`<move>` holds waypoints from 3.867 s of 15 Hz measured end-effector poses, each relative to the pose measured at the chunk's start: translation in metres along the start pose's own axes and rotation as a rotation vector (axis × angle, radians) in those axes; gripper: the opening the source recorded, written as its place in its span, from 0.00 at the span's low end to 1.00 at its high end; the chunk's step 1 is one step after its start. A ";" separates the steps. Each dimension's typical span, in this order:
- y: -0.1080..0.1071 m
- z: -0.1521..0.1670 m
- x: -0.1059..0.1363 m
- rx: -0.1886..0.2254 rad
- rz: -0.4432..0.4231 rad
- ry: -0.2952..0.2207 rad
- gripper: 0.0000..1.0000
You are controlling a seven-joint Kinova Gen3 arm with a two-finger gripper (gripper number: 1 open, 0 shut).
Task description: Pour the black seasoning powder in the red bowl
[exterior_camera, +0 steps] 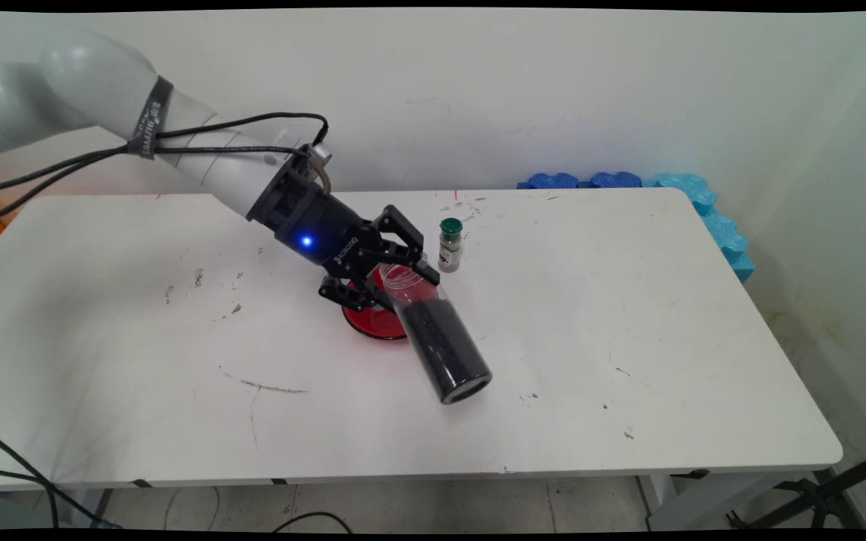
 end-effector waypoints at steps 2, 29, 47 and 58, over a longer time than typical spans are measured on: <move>-0.001 -0.002 0.003 -0.026 -0.060 -0.015 0.00; -0.030 -0.017 0.030 -0.159 -0.464 -0.064 0.00; -0.035 -0.016 0.033 -0.228 -0.569 -0.057 0.00; -0.039 -0.016 0.032 -0.160 -0.328 -0.023 0.00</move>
